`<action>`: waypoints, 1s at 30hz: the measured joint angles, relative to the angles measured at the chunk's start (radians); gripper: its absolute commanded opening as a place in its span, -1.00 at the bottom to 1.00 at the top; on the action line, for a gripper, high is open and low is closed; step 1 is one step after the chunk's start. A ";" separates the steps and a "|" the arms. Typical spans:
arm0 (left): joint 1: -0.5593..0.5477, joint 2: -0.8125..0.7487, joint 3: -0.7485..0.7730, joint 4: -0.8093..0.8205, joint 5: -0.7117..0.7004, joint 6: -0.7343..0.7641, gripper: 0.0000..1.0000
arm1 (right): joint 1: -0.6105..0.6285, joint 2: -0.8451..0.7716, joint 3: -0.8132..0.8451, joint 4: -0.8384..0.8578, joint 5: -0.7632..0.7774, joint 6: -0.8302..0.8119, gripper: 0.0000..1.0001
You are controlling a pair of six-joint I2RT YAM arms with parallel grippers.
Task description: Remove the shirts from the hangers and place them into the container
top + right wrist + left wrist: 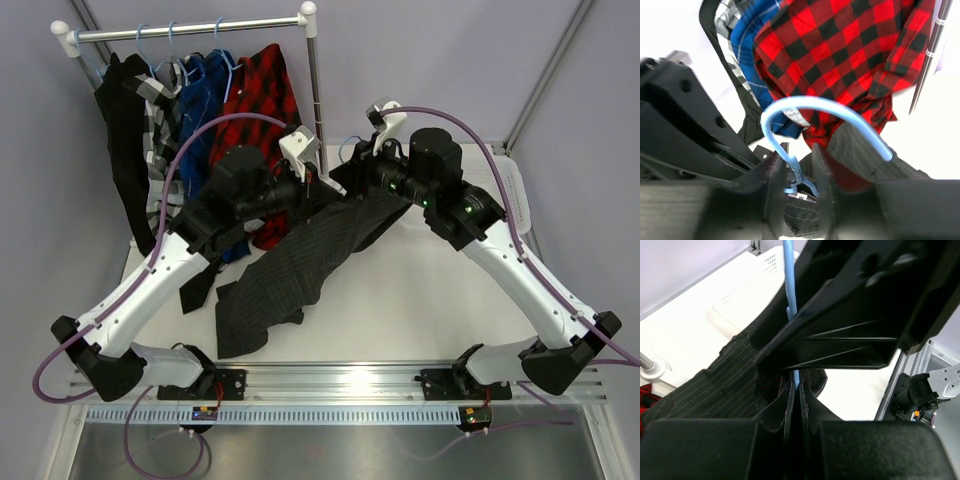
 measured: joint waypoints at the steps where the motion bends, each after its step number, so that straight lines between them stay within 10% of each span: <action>1: 0.000 0.000 0.000 0.001 -0.001 -0.001 -1.00 | 0.000 0.001 -0.006 0.002 0.002 -0.001 -0.51; 6: 0.000 0.000 0.000 -0.007 -0.005 -0.012 -1.00 | 0.000 -0.002 -0.024 0.023 0.024 -0.005 -1.00; 12: -0.002 -0.005 -0.001 0.029 -0.004 0.002 0.27 | 0.002 -0.029 -0.046 0.012 0.048 -0.025 -1.00; 23: 0.141 -0.086 -0.010 0.000 0.081 0.053 -0.01 | 0.003 -0.108 -0.076 -0.019 0.105 -0.146 -1.00; 30: 0.181 -0.043 -0.010 -0.011 0.283 0.008 0.18 | 0.003 -0.122 -0.076 -0.021 0.107 -0.183 -1.00</action>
